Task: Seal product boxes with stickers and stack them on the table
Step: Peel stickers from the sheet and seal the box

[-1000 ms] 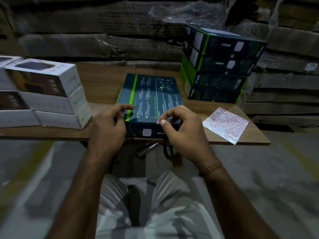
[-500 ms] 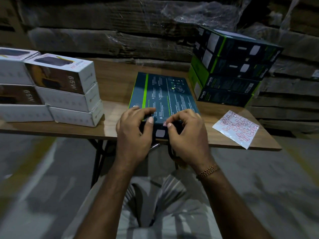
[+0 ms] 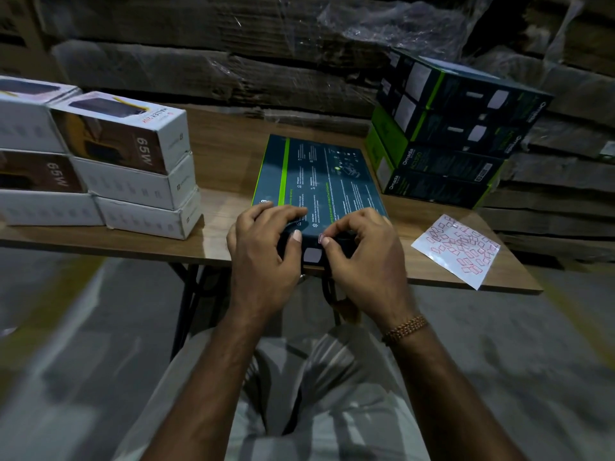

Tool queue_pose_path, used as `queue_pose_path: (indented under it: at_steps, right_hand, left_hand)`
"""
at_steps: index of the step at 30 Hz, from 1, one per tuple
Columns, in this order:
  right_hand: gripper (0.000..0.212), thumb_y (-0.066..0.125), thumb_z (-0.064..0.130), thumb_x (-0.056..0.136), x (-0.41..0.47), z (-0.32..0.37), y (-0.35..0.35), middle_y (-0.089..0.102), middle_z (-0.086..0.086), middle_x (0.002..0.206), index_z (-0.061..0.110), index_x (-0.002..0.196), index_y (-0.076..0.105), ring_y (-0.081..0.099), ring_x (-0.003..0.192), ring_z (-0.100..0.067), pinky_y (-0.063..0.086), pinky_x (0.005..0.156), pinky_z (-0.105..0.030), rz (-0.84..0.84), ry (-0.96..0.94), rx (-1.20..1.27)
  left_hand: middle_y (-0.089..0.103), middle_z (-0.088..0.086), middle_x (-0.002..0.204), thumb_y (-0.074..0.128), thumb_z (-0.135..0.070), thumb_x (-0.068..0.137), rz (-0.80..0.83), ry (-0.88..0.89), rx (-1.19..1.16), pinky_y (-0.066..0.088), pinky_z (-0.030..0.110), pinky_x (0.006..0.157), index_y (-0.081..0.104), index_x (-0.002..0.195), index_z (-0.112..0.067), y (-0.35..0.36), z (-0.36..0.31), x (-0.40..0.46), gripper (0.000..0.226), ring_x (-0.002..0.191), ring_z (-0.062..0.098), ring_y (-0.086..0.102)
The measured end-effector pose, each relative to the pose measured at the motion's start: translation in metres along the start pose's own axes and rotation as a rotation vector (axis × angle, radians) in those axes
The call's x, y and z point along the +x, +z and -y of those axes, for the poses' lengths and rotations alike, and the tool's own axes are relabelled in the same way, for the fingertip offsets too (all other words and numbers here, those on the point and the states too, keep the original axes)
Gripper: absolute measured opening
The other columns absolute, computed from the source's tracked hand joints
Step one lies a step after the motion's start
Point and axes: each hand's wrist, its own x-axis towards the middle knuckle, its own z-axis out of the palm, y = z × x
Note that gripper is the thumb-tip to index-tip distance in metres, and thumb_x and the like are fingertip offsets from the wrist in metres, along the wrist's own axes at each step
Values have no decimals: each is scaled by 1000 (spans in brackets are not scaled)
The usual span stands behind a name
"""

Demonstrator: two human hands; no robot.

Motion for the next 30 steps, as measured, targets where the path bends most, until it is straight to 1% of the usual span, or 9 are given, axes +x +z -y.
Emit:
queue_pose_path:
  at_steps: [5,12,16,22,30]
  right_hand:
    - [9,79,30,88,-1,-1,2,58,13,93,29,86,71,54,92,-9,52,79,-37,-21,-10,-4]
    - [9,79,28,87,-3,-5,9,59,13,91,29,85,71,57,90,-13,52,77,-41,-88,-31,20]
    - [8,79,28,87,-4,-7,11,59,12,92,29,86,71,57,91,-14,52,78,-43,-102,-37,8]
    - [9,79,29,88,-4,-7,13,58,13,93,30,87,69,56,92,-13,51,79,-41,-107,-56,-38]
    - [8,77,29,89,-4,-5,13,58,14,95,32,91,69,55,93,-13,53,79,-41,-99,-70,-85]
  left_hand:
    - [66,-23,133,58,-29,96,-10,-6,2,31,54,117,70,131,-35,1,-1,0,37,138,9,42]
    - [65,-21,134,64,-37,91,-4,18,35,33,57,115,68,132,-35,1,-2,-2,41,139,13,43]
    - [64,-20,135,67,-36,88,-5,24,49,32,56,116,68,133,-35,2,-3,-3,45,139,15,43]
    - [63,-19,136,67,-33,86,1,12,54,32,57,116,67,134,-34,2,-4,-3,48,140,14,41]
    - [61,-20,138,68,-31,85,17,14,62,31,56,117,66,135,-35,1,-3,-4,50,141,12,39]
